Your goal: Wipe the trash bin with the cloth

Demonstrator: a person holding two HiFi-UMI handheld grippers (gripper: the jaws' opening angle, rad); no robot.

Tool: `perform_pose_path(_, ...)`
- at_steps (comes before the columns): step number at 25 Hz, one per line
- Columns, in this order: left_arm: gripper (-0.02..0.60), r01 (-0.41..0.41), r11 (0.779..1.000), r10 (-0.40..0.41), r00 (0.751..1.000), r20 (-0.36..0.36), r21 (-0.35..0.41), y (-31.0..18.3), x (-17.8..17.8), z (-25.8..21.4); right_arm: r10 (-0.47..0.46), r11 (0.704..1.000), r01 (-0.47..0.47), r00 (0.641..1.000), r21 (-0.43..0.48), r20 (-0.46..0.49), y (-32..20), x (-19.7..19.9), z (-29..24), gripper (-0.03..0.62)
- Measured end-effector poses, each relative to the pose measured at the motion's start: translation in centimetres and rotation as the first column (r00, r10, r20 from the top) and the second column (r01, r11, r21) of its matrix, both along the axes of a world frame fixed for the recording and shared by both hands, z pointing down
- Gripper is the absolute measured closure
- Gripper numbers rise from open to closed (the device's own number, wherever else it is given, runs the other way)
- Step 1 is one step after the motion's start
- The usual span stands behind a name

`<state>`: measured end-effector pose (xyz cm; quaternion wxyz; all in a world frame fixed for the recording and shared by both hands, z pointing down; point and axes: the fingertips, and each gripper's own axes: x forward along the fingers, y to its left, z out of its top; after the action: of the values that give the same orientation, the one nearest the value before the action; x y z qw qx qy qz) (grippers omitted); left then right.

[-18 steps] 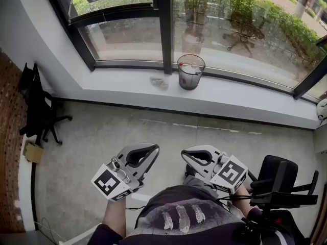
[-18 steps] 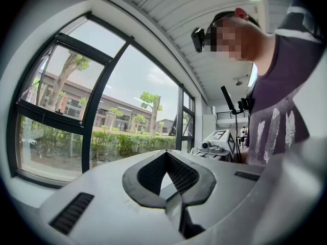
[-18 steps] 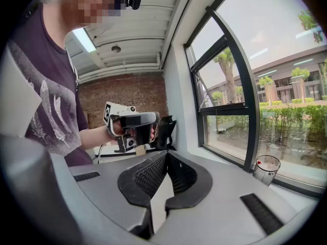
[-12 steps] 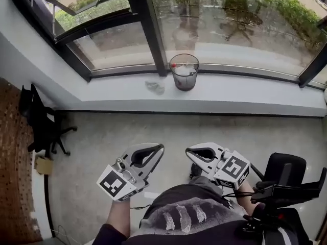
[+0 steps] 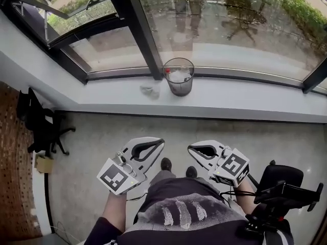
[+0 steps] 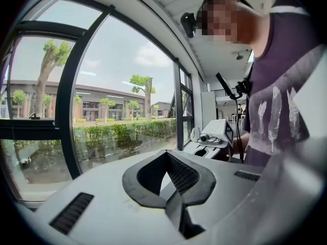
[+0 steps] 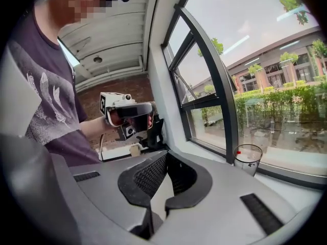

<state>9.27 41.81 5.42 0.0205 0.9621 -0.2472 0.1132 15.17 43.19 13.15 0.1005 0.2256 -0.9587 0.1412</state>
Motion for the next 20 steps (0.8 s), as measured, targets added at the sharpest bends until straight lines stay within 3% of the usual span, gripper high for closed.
perform_pose_path(7,0.589,-0.013,1.0,0.014,0.999,-0.038,0.012,-5.2,0.4,1.4,0.031,0.999,-0.034,0.997,-0.039,-0.07,-3.0,1.5,2.1,0.594)
perform_pose_path(13,0.589,-0.033,0.999,0.034,0.996,-0.08,0.023,-12.7,-2.7,1.4,0.056,0.993,-0.069,0.991,-0.097,-0.123,-7.9,-1.1,2.2,0.594)
perform_pose_path(20,0.589,-0.009,1.0,0.006,0.993,-0.121,-0.02,-23.1,-8.3,3.1,-0.094,0.984,0.049,0.96,-0.171,-0.265,-15.7,-6.9,2.6,0.594)
